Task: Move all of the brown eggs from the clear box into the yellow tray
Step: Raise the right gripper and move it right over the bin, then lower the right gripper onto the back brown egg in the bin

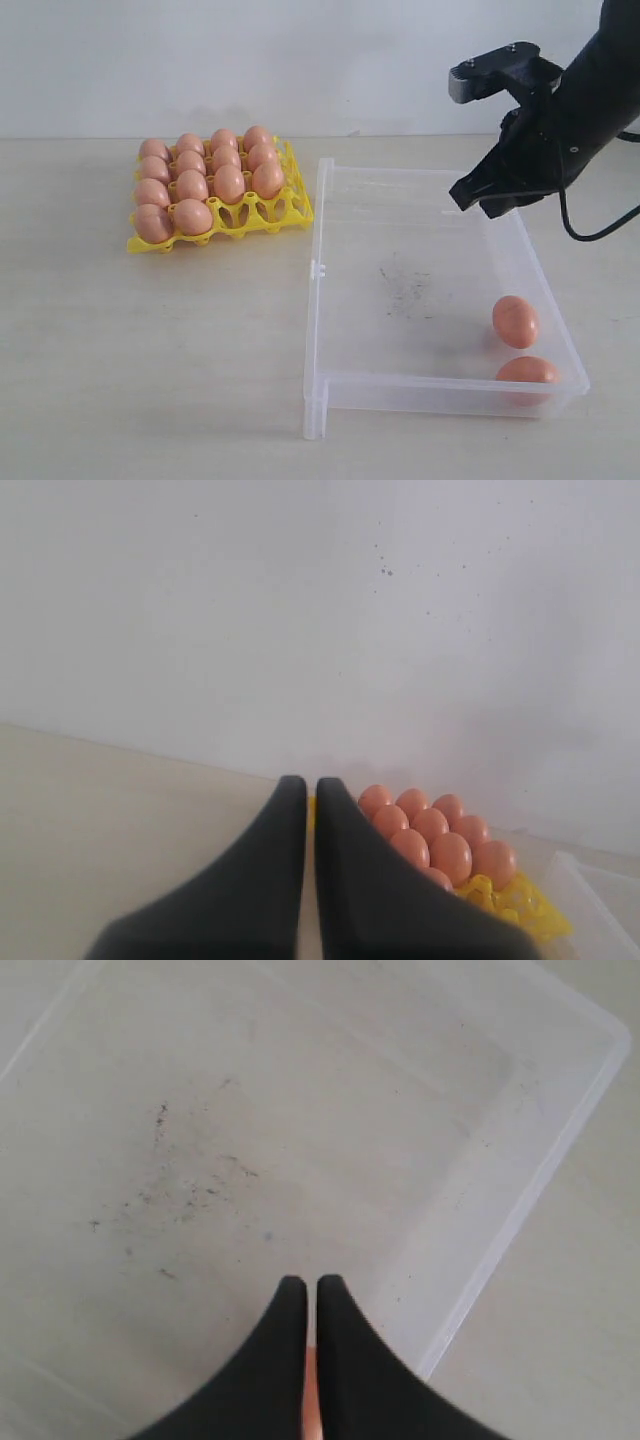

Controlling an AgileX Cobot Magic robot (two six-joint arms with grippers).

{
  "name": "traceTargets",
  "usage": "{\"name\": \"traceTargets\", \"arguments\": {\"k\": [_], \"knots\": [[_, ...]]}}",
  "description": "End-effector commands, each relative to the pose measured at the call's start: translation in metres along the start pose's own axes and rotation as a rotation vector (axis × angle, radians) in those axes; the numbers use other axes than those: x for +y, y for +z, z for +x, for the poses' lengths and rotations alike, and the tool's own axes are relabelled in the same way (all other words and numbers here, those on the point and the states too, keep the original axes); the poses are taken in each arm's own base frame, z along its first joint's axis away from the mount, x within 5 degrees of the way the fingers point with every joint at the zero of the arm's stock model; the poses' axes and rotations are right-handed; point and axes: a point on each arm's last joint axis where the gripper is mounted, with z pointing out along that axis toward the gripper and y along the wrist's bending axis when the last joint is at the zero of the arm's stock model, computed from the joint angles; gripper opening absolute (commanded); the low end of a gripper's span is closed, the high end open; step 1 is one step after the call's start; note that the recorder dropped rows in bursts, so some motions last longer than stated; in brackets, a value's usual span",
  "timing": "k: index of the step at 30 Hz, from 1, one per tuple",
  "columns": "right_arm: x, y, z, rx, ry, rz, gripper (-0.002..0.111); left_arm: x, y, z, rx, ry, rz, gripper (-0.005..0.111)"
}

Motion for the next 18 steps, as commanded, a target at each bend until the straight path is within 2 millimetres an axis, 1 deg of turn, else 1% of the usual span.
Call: {"name": "traceTargets", "arguments": {"k": [1,3,4,6,9,10,11,18], "knots": [[0.001,0.003,0.006,0.062,-0.007,-0.03,0.0,0.0,0.0,-0.001,-0.004,0.005,0.005,0.004],[0.001,0.014,0.013,0.145,-0.014,-0.055,0.005,0.0,0.0,-0.001,-0.004,0.005,0.005,0.004],[0.002,0.02,0.016,0.187,-0.014,-0.069,0.01,0.0,0.0,-0.001,-0.004,0.005,0.005,0.004],[0.002,0.032,0.021,0.248,-0.006,-0.089,0.024,0.0,0.0,-0.001,-0.004,0.005,0.005,0.004],[0.003,0.042,0.023,0.276,0.0,-0.1,0.046,0.0,0.0,-0.001,-0.004,0.005,0.005,0.004],[0.003,0.044,0.023,0.28,0.001,-0.101,0.05,0.0,0.0,-0.001,-0.004,0.005,0.005,0.004],[0.003,0.045,0.023,0.282,0.001,-0.101,0.052,0.0,0.0,-0.001,-0.004,0.005,0.005,0.004],[0.002,0.045,0.024,0.288,0.024,-0.087,0.051,0.0,0.0,-0.001,-0.004,0.005,0.005,0.004]]}}
